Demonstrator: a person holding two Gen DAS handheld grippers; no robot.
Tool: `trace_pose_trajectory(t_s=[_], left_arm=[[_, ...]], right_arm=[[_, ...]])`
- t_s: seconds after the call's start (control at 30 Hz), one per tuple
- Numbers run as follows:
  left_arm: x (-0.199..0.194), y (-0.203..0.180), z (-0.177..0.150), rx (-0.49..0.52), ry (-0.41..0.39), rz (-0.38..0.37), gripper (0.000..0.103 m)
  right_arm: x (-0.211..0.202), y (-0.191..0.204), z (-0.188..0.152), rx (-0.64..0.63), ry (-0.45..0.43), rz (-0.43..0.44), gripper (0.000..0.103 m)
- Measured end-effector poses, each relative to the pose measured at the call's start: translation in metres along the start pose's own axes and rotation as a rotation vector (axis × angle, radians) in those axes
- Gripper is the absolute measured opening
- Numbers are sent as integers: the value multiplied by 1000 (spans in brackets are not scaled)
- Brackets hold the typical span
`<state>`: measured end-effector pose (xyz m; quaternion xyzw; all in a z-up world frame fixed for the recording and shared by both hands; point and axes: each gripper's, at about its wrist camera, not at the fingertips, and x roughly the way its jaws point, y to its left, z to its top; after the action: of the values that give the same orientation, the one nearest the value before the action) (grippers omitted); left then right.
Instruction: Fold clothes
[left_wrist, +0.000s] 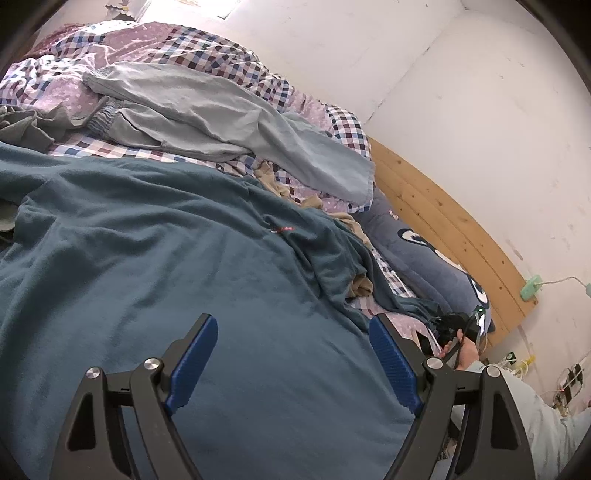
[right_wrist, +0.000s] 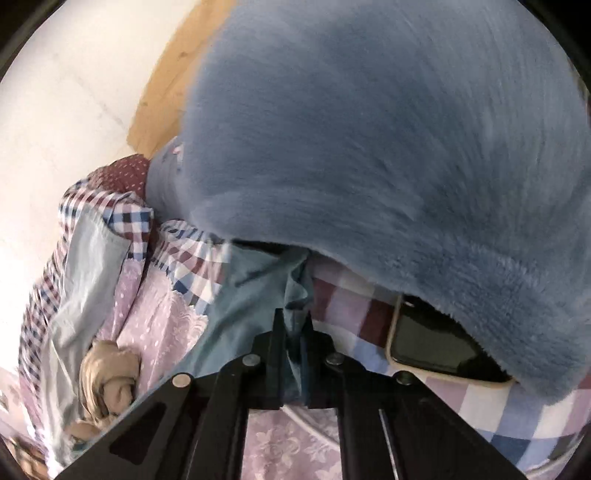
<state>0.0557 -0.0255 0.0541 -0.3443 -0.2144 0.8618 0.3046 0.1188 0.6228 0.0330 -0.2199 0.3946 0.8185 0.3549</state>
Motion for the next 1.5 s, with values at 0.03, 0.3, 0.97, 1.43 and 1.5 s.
trace_pose_trajectory(t_s=[0.03, 0.3, 0.97, 1.43, 1.5], left_arm=[[-1, 1, 1, -4, -6, 1, 87], [-5, 21, 15, -78, -34, -12, 87], [-32, 154, 16, -813, -73, -435, 87], [-14, 144, 21, -780, 50, -297, 87], [-12, 140, 21, -746, 56, -256, 76]], right_arm=[[-8, 13, 0, -48, -19, 3, 4], [-78, 166, -2, -390, -130, 193, 3], [-205, 414, -425, -1448, 365, 773, 3], [-203, 361, -468, -1540, 459, 846, 5], [-203, 353, -470, -1539, 454, 847, 6]])
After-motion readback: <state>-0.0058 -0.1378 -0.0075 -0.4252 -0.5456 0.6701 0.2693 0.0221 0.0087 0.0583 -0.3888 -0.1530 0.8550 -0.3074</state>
